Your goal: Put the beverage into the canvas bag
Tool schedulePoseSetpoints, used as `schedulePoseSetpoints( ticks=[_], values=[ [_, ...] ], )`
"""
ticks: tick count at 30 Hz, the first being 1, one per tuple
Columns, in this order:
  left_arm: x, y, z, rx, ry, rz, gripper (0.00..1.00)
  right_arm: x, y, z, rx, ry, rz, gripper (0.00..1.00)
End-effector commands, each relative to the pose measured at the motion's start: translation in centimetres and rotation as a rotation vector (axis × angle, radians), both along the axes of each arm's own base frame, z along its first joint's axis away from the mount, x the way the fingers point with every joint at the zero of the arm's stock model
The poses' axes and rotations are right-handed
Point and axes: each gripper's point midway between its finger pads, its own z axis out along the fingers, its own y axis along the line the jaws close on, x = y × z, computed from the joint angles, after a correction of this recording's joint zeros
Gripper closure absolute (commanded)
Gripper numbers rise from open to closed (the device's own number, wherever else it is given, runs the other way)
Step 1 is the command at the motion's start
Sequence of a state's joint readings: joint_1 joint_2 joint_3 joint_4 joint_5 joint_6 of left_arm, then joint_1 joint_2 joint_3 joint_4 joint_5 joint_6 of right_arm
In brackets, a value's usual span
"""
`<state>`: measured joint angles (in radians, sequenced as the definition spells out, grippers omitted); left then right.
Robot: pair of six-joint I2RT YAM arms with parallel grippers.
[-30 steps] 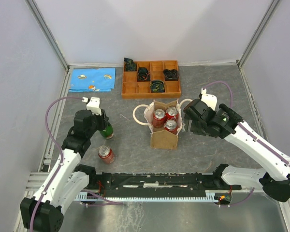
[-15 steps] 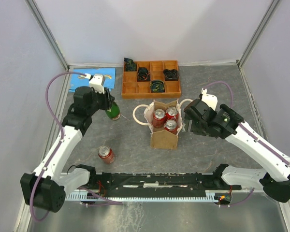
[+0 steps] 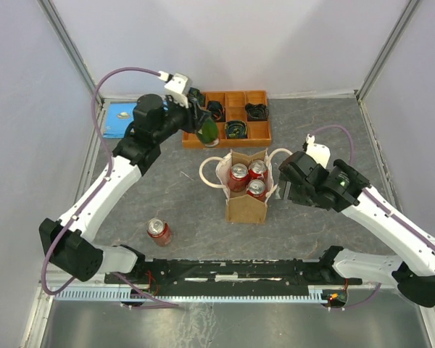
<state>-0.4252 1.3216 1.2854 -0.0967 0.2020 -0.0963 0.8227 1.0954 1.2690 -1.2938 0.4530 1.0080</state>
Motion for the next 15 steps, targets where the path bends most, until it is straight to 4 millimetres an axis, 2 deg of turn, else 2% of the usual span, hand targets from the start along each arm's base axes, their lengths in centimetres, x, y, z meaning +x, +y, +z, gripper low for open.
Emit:
schedulePoseSetpoints(
  ticks=[1,4,9,15],
  values=[
    [-3.9,-5.6,9.9,-0.194,-0.215,-0.18,0.97,0.1,-0.4,0.3,0.019,-0.03,-0.032,0.07],
    [-5.0,-7.6,8.9,-0.198,-0.19,-0.221,0.97,0.1,-0.5,0.2,0.016,-0.03,-0.034,0.07],
    [-6.5,-9.6,6.5,-0.198,-0.127,-0.272,0.97,0.1,-0.6,0.2,0.012,-0.032,-0.037,0.07],
    [-8.4,-11.2,2.3,-0.15,-0.059,-0.328,0.97,0.0,-0.7,0.2,0.009,-0.031,-0.036,0.06]
  ],
)
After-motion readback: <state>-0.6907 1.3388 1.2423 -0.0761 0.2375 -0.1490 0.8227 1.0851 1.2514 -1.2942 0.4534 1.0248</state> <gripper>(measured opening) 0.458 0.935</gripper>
